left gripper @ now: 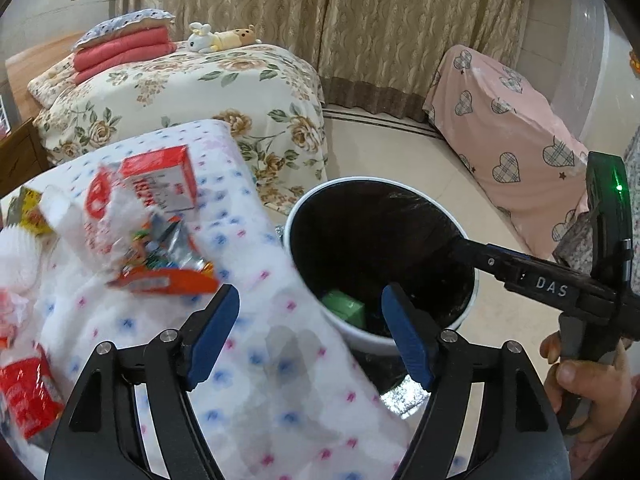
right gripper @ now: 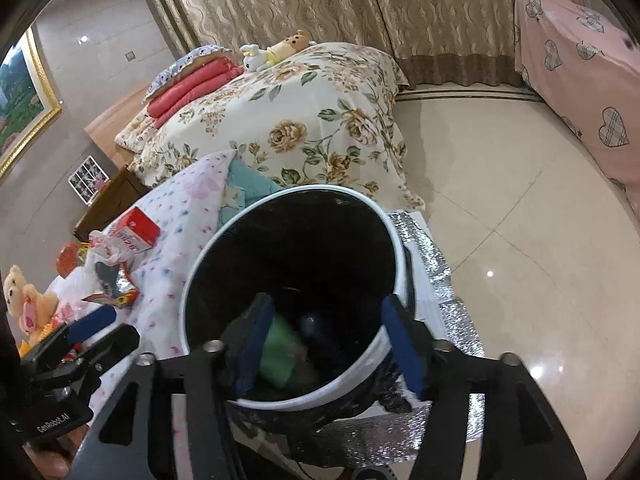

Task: Collect trash
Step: 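Open both tools to drop the carton and bag into the bin, then grasp the crumpled foil wrapper with the left tool while the right tool grasps the red snack packet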

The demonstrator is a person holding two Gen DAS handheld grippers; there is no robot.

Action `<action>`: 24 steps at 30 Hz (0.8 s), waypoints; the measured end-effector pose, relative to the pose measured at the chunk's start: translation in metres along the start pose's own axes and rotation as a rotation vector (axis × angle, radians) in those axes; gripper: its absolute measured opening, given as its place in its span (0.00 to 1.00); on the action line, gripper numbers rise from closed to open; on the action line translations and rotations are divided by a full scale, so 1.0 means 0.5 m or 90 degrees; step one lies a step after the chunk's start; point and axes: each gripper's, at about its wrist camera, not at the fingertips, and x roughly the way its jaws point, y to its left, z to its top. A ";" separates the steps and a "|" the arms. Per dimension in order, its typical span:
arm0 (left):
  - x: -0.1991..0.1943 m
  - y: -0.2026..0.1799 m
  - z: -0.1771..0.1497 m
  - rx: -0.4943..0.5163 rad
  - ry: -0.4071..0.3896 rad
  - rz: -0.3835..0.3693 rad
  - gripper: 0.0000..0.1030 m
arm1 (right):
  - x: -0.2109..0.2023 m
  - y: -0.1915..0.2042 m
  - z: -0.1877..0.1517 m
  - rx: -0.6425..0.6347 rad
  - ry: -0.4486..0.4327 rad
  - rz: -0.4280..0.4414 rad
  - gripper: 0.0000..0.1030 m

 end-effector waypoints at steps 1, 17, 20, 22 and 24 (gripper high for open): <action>-0.010 0.008 -0.009 -0.006 -0.002 0.001 0.74 | -0.004 0.006 -0.003 0.001 -0.004 0.007 0.65; -0.152 0.127 -0.117 -0.085 -0.039 0.038 0.75 | -0.007 0.152 -0.070 -0.031 0.015 0.094 0.72; -0.174 0.152 -0.136 -0.104 -0.043 0.049 0.75 | -0.005 0.180 -0.082 -0.041 0.022 0.106 0.74; -0.187 0.164 -0.146 -0.115 -0.046 0.056 0.75 | -0.004 0.197 -0.092 -0.047 0.027 0.115 0.75; -0.199 0.176 -0.155 -0.123 -0.049 0.063 0.75 | -0.004 0.211 -0.099 -0.053 0.030 0.121 0.76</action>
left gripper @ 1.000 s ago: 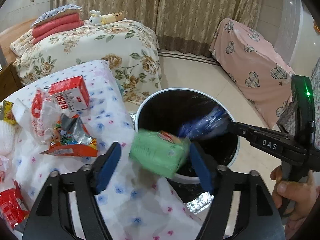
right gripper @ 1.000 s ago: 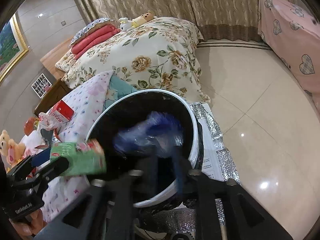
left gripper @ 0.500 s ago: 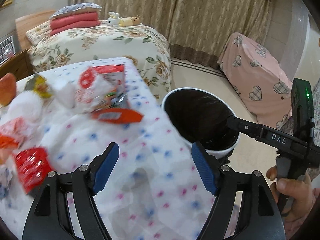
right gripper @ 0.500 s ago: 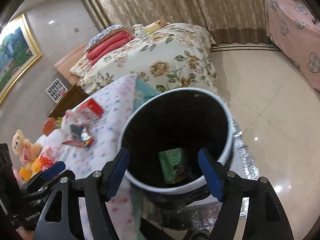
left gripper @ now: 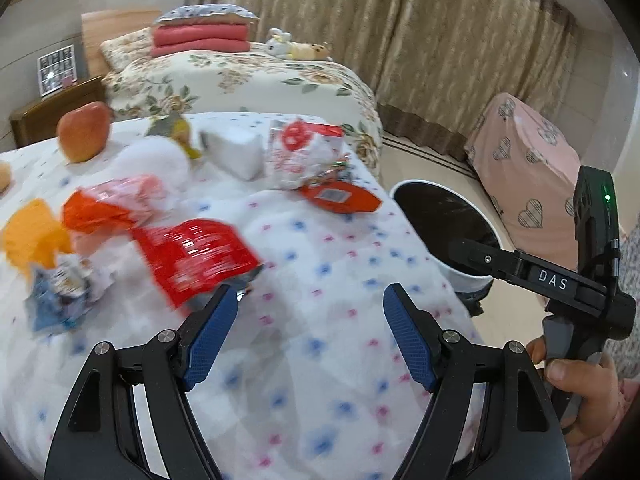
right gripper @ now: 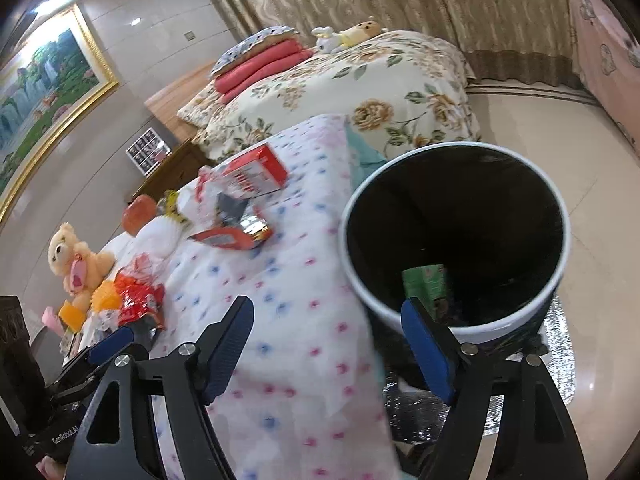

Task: Collect trash
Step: 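Grasp the crumpled foil wrapper with the left tool while the right tool grasps the red snack packet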

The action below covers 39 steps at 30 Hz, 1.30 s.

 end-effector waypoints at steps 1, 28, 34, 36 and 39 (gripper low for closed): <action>-0.006 0.008 -0.004 -0.003 -0.001 0.004 0.75 | 0.003 0.010 -0.004 -0.004 0.002 0.005 0.76; -0.088 0.256 -0.072 -0.131 -0.004 0.125 0.75 | 0.086 0.233 -0.070 -0.121 0.077 0.102 0.77; -0.086 0.280 -0.066 -0.141 -0.004 0.131 0.75 | 0.108 0.261 -0.068 -0.147 0.081 0.095 0.77; -0.082 0.285 -0.062 -0.142 -0.001 0.129 0.75 | 0.120 0.269 -0.066 -0.154 0.084 0.092 0.77; -0.071 0.291 -0.051 -0.141 0.003 0.126 0.75 | 0.137 0.282 -0.060 -0.164 0.088 0.087 0.77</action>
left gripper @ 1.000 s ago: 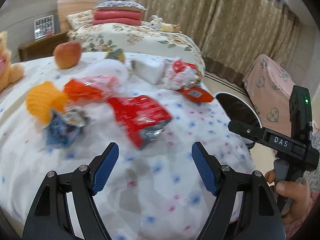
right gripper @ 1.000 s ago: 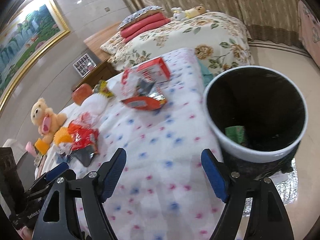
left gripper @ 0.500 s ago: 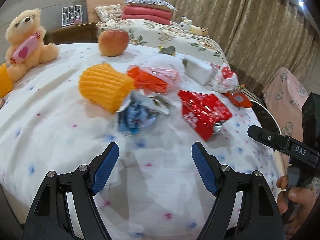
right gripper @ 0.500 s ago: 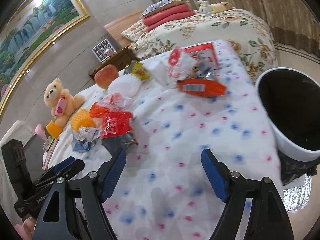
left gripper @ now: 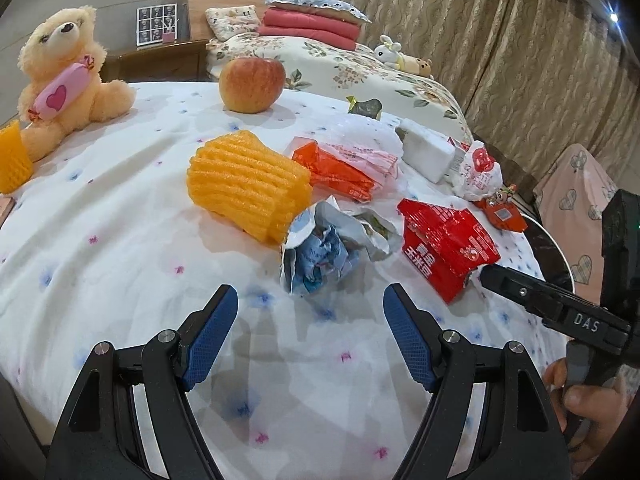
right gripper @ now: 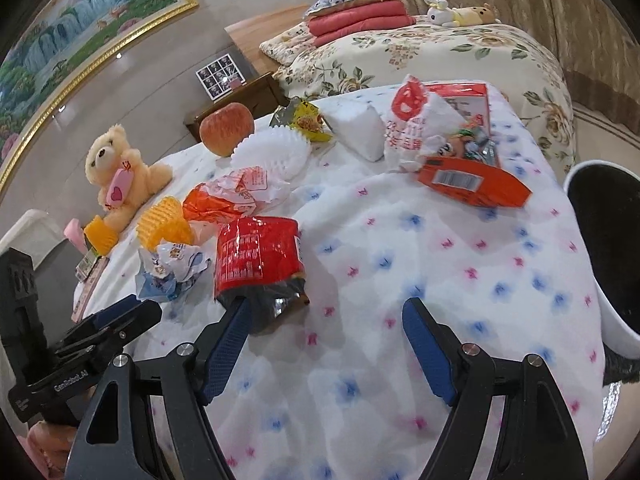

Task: Collect trash
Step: 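Grasp the crumpled foil wrapper with the left tool while the right tool grasps the red snack packet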

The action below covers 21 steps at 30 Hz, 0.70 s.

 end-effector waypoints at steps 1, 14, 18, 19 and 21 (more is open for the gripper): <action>0.002 -0.001 0.001 0.001 0.001 0.000 0.75 | 0.005 0.003 0.005 -0.005 0.001 0.000 0.76; 0.042 0.003 0.013 -0.008 0.017 -0.024 0.28 | 0.040 -0.001 0.026 0.012 0.015 0.036 0.07; 0.039 -0.016 0.008 0.007 0.018 -0.038 0.22 | 0.020 -0.006 0.016 0.013 0.004 0.043 0.02; 0.038 -0.023 0.006 0.013 0.017 -0.041 0.22 | 0.015 -0.008 0.015 0.016 0.001 0.044 0.02; 0.035 -0.035 0.004 0.023 0.014 -0.046 0.21 | 0.005 -0.016 0.011 0.023 -0.003 0.043 0.01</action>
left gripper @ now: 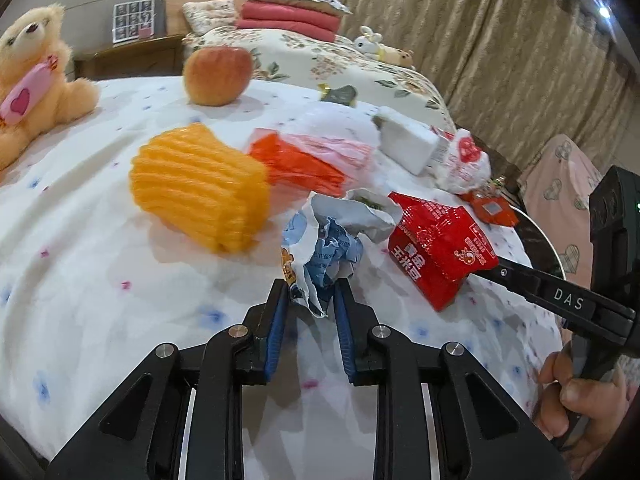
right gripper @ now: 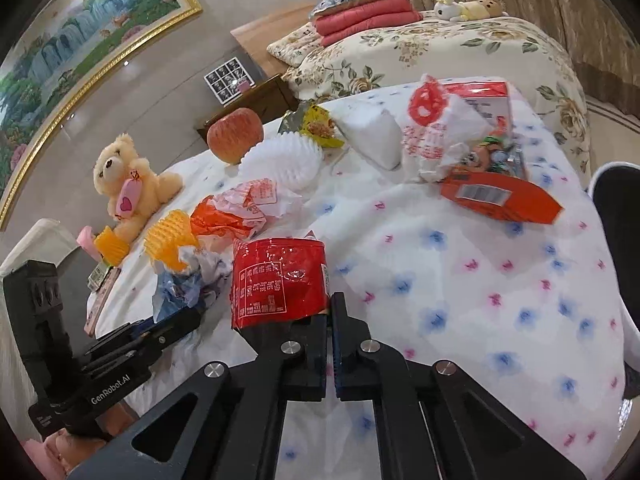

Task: Collect trash
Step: 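Grasp the crumpled foil wrapper with the left tool while the right tool grasps the red snack packet, then carry the foil wrapper and red packet over the trash bin with both tools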

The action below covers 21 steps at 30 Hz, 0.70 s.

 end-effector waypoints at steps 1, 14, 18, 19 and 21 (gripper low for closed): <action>-0.001 -0.007 -0.001 0.005 -0.002 -0.003 0.21 | -0.007 -0.005 -0.002 0.003 -0.003 -0.002 0.01; 0.004 -0.110 -0.003 0.061 0.005 -0.052 0.21 | -0.088 -0.084 -0.020 0.052 -0.047 -0.041 0.01; 0.013 -0.146 -0.003 0.084 0.012 -0.066 0.21 | -0.113 -0.110 -0.025 0.069 -0.061 -0.053 0.01; 0.014 -0.153 -0.002 0.088 0.013 -0.068 0.21 | -0.121 -0.120 -0.026 0.075 -0.066 -0.057 0.01; 0.019 -0.169 -0.002 0.097 0.016 -0.074 0.21 | -0.133 -0.132 -0.027 0.083 -0.073 -0.064 0.01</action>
